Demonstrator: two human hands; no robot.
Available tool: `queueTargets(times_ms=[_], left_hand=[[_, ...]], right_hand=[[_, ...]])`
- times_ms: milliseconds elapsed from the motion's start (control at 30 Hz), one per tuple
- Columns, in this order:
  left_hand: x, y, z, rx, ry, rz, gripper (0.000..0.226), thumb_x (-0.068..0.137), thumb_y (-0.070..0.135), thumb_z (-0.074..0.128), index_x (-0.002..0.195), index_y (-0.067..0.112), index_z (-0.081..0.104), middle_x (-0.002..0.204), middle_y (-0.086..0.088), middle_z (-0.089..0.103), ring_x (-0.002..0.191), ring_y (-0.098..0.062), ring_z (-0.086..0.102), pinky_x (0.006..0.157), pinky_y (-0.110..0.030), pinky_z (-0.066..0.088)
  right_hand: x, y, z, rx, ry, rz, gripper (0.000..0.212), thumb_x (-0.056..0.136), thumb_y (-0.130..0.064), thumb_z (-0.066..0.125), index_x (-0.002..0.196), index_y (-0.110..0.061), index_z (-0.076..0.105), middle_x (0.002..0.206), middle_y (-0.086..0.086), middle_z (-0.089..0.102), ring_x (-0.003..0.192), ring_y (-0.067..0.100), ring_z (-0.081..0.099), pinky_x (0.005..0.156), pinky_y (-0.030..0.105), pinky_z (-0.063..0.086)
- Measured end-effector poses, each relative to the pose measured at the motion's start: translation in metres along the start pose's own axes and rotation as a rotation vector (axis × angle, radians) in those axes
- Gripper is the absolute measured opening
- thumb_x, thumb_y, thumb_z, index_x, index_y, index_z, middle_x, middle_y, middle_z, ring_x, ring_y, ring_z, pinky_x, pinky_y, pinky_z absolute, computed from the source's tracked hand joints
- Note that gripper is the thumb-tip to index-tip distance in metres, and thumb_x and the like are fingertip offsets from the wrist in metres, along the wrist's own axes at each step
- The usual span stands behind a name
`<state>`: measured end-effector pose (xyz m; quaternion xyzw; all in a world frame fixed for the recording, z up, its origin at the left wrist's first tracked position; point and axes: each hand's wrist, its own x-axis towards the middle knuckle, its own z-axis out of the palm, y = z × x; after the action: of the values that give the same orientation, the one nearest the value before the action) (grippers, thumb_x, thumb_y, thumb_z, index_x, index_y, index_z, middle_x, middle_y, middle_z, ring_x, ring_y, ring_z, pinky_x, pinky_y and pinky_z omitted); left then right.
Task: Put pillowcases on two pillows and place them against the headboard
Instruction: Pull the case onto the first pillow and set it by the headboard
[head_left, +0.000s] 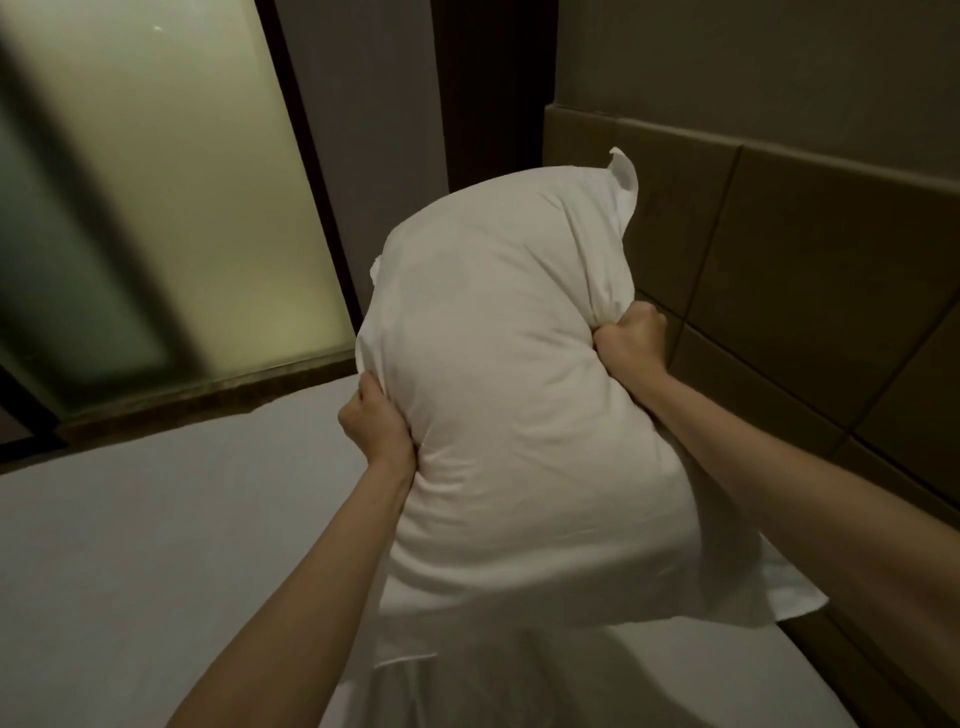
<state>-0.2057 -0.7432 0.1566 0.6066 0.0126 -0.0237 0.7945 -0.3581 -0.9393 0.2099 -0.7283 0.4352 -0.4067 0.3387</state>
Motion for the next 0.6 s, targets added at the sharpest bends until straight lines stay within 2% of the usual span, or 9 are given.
queueTargets(times_ms=[100, 233, 367, 433, 500, 600], left_hand=[[0.015, -0.008, 0.009, -0.003, 0.011, -0.058, 0.045, 0.086, 0.025, 0.050, 0.046, 0.020, 0.030, 0.048, 0.004, 0.038, 0.046, -0.009, 0.033, 0.048, -0.024, 0.028], [0.035, -0.031, 0.030, -0.046, 0.017, -0.151, 0.042, 0.087, 0.023, 0.050, 0.047, 0.018, 0.038, 0.050, 0.004, 0.046, 0.049, -0.010, 0.041, 0.044, -0.021, 0.034], [0.048, -0.058, 0.063, -0.064, 0.021, -0.183, 0.040, 0.090, 0.028, 0.052, 0.053, 0.014, 0.048, 0.058, -0.003, 0.054, 0.054, -0.015, 0.047, 0.051, -0.026, 0.038], [0.061, -0.070, 0.087, -0.075, 0.040, -0.191, 0.040, 0.092, 0.029, 0.052, 0.055, 0.013, 0.051, 0.059, -0.003, 0.055, 0.054, -0.014, 0.048, 0.048, -0.023, 0.039], [0.076, -0.080, 0.114, -0.098, 0.046, -0.188, 0.039, 0.093, 0.026, 0.052, 0.056, 0.014, 0.052, 0.059, -0.001, 0.054, 0.052, -0.012, 0.048, 0.041, -0.017, 0.040], [0.107, -0.101, 0.160, -0.079, 0.022, -0.183, 0.041, 0.095, 0.021, 0.049, 0.055, 0.016, 0.046, 0.057, 0.000, 0.048, 0.051, -0.011, 0.043, 0.045, -0.020, 0.038]], right_hand=[[0.012, -0.011, 0.006, -0.017, 0.047, -0.056, 0.030, 0.059, 0.001, 0.052, 0.046, -0.010, 0.027, 0.047, 0.000, 0.029, 0.050, 0.021, 0.036, 0.045, 0.031, 0.022], [0.044, -0.017, 0.022, -0.024, 0.068, -0.145, 0.019, 0.057, 0.003, 0.052, 0.048, -0.004, 0.037, 0.049, 0.005, 0.035, 0.052, 0.023, 0.039, 0.047, 0.031, 0.023], [0.083, -0.019, 0.037, -0.024, 0.080, -0.221, 0.020, 0.058, 0.005, 0.049, 0.048, -0.006, 0.036, 0.048, 0.006, 0.036, 0.053, 0.026, 0.040, 0.050, 0.032, 0.024], [0.111, -0.022, 0.048, -0.025, 0.066, -0.259, 0.018, 0.060, 0.006, 0.049, 0.049, -0.006, 0.039, 0.048, 0.006, 0.038, 0.053, 0.026, 0.041, 0.049, 0.030, 0.024], [0.140, -0.023, 0.059, -0.020, 0.061, -0.293, 0.025, 0.061, 0.006, 0.049, 0.047, -0.010, 0.036, 0.045, 0.001, 0.035, 0.052, 0.023, 0.040, 0.046, 0.027, 0.021], [0.188, -0.016, 0.081, -0.016, 0.057, -0.349, 0.023, 0.061, 0.006, 0.048, 0.048, -0.010, 0.039, 0.046, 0.004, 0.039, 0.051, 0.024, 0.042, 0.046, 0.027, 0.022]])
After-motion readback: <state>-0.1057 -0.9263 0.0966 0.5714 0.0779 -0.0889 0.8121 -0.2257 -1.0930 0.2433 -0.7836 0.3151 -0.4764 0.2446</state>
